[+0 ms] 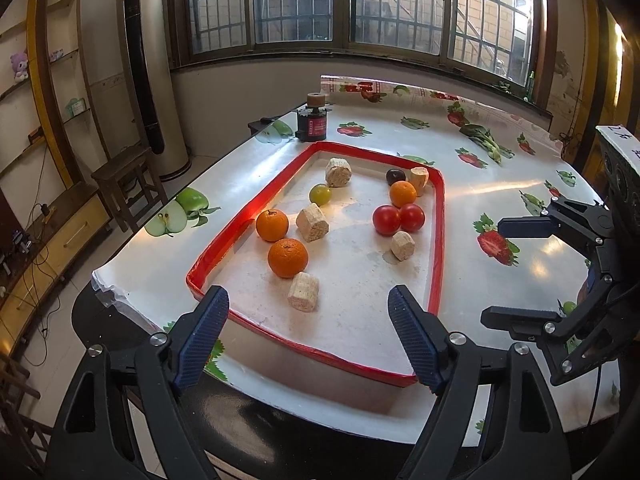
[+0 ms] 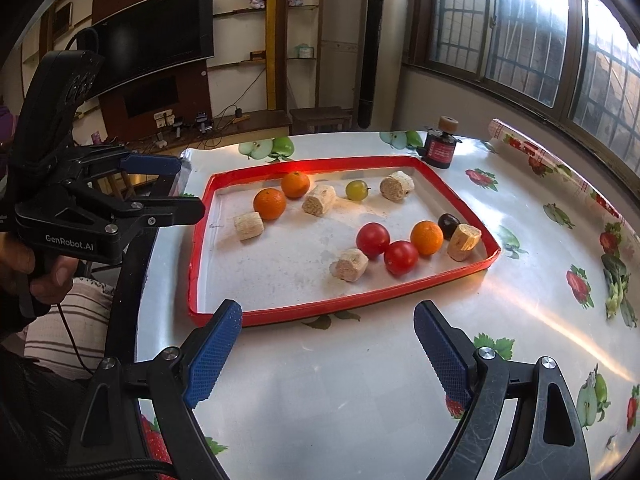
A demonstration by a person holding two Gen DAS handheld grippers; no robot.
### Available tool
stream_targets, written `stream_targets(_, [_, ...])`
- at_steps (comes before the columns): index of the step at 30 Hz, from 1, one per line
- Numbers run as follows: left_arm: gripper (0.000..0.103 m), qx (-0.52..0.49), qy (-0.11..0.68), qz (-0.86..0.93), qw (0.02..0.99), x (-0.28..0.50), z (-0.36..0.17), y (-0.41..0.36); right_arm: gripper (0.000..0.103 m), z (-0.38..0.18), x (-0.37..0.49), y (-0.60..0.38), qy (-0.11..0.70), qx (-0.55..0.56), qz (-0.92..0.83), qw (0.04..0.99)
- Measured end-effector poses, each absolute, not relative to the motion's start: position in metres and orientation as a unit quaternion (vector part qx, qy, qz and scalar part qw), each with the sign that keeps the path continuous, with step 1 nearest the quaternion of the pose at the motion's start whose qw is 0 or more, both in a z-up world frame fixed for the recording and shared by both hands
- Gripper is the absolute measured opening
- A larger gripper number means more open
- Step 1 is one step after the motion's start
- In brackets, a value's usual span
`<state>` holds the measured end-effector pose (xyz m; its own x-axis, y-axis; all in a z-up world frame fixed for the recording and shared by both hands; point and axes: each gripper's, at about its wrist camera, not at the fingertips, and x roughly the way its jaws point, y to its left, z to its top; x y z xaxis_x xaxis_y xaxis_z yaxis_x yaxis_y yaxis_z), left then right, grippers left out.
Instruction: Organize fruits
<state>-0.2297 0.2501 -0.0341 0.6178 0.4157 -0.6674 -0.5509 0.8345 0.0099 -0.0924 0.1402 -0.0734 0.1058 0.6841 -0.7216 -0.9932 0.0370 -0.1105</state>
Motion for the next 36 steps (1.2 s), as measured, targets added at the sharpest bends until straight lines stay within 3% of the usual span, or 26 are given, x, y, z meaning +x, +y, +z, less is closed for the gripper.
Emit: stream_targets(36, [0.082, -0.063, 0.327, 0.239, 0.912, -0.254, -0.024, 0.215, 0.090, -0.072, -0.125, 0.123, 0.212, -0.348, 0.617, 0.673])
